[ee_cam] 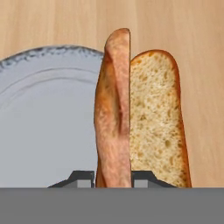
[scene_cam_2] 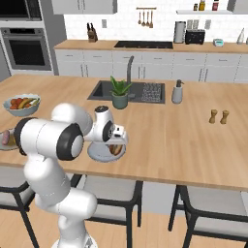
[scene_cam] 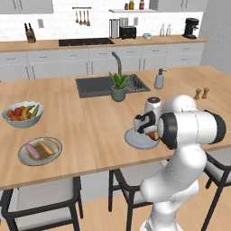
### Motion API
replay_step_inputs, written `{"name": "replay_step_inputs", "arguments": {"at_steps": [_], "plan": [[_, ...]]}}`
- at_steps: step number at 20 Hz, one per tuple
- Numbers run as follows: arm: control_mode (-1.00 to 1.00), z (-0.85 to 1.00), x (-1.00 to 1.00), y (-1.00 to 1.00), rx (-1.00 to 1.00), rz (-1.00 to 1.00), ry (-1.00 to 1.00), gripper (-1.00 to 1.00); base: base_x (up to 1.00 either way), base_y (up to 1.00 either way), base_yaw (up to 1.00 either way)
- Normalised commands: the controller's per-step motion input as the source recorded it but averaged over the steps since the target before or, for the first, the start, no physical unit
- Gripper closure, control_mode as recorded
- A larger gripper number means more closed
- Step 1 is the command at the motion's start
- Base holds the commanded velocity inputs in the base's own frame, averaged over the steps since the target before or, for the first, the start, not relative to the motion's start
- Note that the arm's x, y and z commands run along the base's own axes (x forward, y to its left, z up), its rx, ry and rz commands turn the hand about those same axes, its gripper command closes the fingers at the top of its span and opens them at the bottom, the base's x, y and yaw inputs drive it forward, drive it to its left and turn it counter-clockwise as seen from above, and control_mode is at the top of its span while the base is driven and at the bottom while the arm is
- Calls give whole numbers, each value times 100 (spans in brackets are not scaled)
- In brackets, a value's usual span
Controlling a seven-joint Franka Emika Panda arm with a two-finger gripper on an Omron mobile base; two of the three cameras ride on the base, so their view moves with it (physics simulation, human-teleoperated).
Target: Place one bun and one sausage from the bowl on each plate.
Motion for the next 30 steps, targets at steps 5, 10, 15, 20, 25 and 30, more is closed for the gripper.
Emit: {"name": "replay_step_inputs", "arguments": {"at_steps": [5,10,15,20,25,30], "plan": [[-100,-11,7,0,0,0,0,-100,0,0,0],[-100,-7,17,0,0,1,0,-100,0,0,0],[-100,-3,2,0,0,0,0,-100,0,0,0],[-100,14,-2,0,0,0,0,-100,0,0,0],[-100,43,-18,5,-2,0,-3,-100,0,0,0],[-100,62,-54,1,1,0,-18,-100,0,0,0]]}}
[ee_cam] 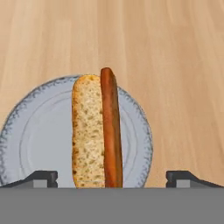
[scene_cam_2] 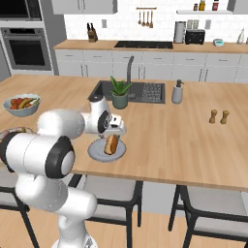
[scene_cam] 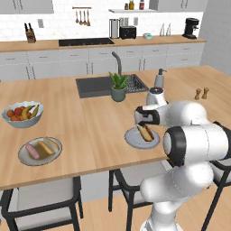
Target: Place one bun and one sausage from the bowl on each plate.
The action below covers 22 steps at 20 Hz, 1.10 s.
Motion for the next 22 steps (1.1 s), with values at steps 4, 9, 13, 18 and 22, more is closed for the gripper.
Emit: {"name": "replay_step_inputs", "arguments": {"at_steps": [4,9,13,18,22], "plan": [[-100,77,-89,0,9,0,-25,-100,0,0,0],[-100,85,-100,0,10,0,-25,-100,0,0,0],[-100,88,-97,16,1,0,-16,-100,0,0,0],[-100,29,-69,25,0,0,25,-100,0,0,0],[-100,-2,-72,7,1,0,14,-100,0,0,0]]}}
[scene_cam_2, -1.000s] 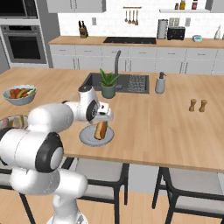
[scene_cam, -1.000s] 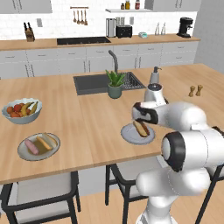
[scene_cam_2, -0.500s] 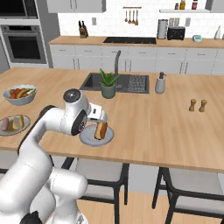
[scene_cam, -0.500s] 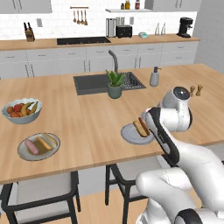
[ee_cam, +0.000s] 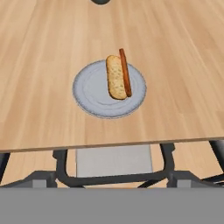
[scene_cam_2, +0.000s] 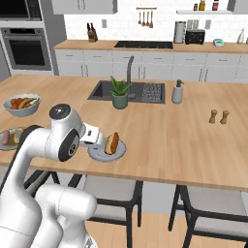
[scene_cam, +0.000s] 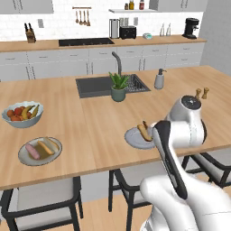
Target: Place one bun and one sausage from the bowl on each plate.
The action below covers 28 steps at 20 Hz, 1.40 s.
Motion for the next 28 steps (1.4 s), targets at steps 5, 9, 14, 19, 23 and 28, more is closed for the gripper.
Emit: {"name": "replay_step_inputs", "arguments": {"at_steps": [5,9,14,19,23,28], "plan": [[-100,-8,-40,11,-1,0,0,-100,0,0,0],[-100,0,0,1,0,0,0,-100,0,0,0],[100,0,-11,13,0,0,0,-100,-34,49,3],[100,0,0,0,0,0,0,-100,-53,100,12],[100,0,0,0,0,0,0,-100,-17,100,13],[100,0,0,0,0,0,0,-100,-1,100,8]]}}
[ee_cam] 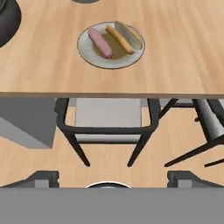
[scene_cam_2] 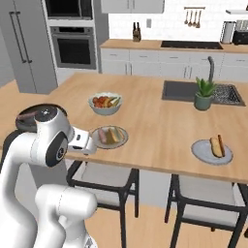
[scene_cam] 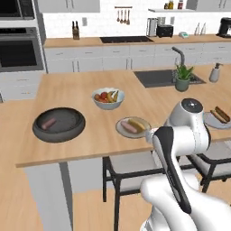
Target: Place one bun and one sausage from the bowl on each plate.
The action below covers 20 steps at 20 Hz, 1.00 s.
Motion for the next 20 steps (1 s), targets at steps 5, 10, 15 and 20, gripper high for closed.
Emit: {"name": "replay_step_inputs", "arguments": {"at_steps": [5,10,15,20], "plan": [[100,0,0,0,0,0,0,-100,8,100,2],[100,0,0,0,0,0,0,-100,31,98,-4],[100,0,0,0,0,0,0,-100,67,55,-5],[100,0,0,0,0,0,0,-100,54,21,0]]}}
